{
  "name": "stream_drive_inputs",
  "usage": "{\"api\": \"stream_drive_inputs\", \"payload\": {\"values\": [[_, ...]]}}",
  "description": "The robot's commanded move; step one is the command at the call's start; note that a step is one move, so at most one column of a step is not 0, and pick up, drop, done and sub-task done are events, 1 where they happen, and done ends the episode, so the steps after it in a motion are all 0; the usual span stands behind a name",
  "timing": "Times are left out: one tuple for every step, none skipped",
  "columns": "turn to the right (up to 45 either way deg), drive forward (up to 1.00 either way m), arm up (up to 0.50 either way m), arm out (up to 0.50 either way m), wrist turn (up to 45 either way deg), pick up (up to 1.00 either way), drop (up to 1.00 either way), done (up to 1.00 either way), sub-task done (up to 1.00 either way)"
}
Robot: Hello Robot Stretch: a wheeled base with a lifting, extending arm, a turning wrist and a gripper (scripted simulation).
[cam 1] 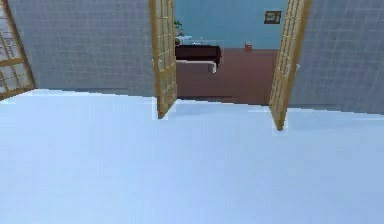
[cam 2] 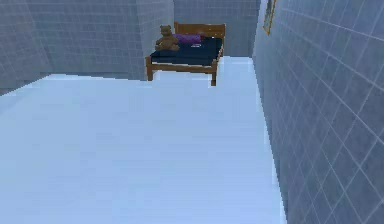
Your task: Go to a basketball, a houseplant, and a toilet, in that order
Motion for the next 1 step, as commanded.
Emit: {"api": "stream_drive_inputs", "payload": {"values": [[-27.0, 0.00, 0.00, 0.00, 0.0, 0.00, 0.00, 0.00, 0.00]]}}
